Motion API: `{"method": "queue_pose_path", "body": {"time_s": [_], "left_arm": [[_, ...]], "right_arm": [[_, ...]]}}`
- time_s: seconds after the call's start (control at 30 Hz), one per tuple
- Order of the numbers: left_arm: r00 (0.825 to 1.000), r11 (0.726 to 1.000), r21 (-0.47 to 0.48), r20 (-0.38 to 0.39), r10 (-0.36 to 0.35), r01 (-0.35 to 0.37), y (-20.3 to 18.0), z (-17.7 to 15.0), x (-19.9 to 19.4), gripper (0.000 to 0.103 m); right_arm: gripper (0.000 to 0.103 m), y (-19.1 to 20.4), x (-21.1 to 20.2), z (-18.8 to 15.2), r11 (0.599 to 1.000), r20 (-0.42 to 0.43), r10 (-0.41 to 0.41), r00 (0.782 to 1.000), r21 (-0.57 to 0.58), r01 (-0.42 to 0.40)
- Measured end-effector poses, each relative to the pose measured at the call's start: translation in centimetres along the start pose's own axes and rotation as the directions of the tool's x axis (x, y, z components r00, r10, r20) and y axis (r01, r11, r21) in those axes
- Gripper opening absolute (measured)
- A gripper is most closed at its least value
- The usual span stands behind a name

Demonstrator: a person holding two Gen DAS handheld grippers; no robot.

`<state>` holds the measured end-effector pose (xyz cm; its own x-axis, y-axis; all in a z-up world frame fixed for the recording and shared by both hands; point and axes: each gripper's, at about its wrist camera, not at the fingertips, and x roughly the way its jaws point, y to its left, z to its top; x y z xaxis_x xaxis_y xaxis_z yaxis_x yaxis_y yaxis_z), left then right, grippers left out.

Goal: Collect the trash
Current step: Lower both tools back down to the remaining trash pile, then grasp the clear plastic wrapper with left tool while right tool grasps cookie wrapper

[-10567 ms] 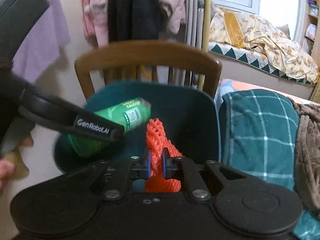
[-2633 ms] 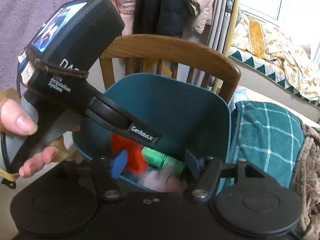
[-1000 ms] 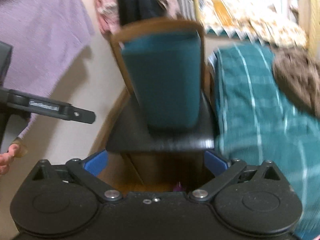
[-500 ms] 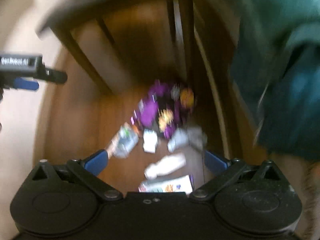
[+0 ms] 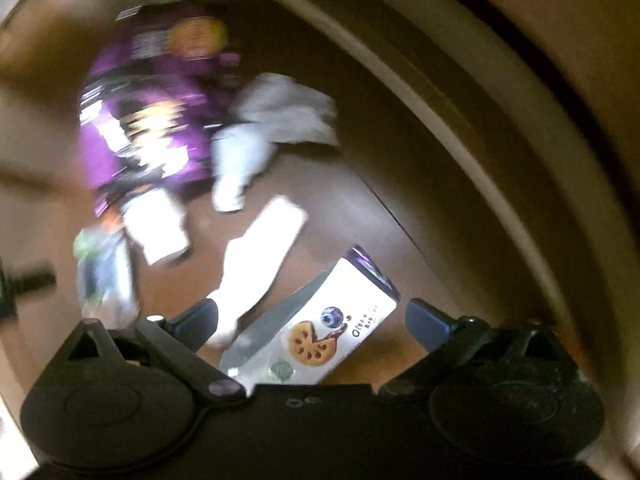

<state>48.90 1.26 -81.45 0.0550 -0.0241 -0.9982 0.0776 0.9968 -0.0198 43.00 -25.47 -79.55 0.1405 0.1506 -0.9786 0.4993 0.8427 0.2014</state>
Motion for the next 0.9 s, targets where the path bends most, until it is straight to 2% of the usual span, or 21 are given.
{"method": "queue_pose_path", "body": {"time_s": [0.1,0.23,0.37,0.43,0.53,0.57,0.63,0.77,0.9], "left_arm": [[1.000,0.999,0.029,-0.013,0.017,-0.016,0.1,-0.4,2.5,0.102],[1.000,0.999,0.037,-0.025,0.010,-0.009,0.0,-0.5,5.1,0.102],[0.999,1.000,0.025,-0.036,-0.007,0.008,-0.2,-0.5,6.7,0.100],[0.999,1.000,0.017,-0.041,-0.018,0.019,-0.3,-0.4,7.4,0.094],[0.998,1.000,0.005,-0.055,-0.021,0.021,-0.5,-0.3,8.2,0.073],[0.998,1.000,0.000,-0.064,-0.024,0.024,-0.5,-0.3,8.4,0.060],[0.997,0.999,-0.016,-0.067,-0.037,0.036,-0.4,-0.3,8.4,0.055],[0.997,1.000,-0.012,-0.071,-0.026,0.025,-1.0,-0.4,7.6,0.032],[0.997,1.000,-0.017,-0.073,-0.020,0.019,-1.3,-0.7,6.0,0.027]], "right_arm": [[0.101,-1.3,2.5,-0.4,0.989,-0.019,0.004,1.000,0.147,-0.001],[0.101,-2.4,5.1,-1.0,0.963,-0.023,0.021,1.000,0.271,-0.014],[0.093,-2.5,7.0,-1.0,0.951,-0.045,0.046,0.998,0.308,-0.030],[0.087,-2.4,7.6,-1.0,0.958,-0.050,0.042,0.998,0.286,-0.026],[0.080,-2.7,7.9,-1.3,0.961,-0.068,0.048,0.997,0.275,-0.027],[0.075,-2.7,7.9,-1.3,0.962,-0.078,0.049,0.996,0.272,-0.026],[0.069,-2.6,8.3,-1.6,0.968,-0.093,0.045,0.995,0.249,-0.020],[0.049,-2.8,7.7,-1.9,0.976,-0.097,0.039,0.994,0.216,-0.017],[0.041,-2.6,6.2,-1.9,0.989,-0.096,0.038,0.995,0.147,-0.023]]}}
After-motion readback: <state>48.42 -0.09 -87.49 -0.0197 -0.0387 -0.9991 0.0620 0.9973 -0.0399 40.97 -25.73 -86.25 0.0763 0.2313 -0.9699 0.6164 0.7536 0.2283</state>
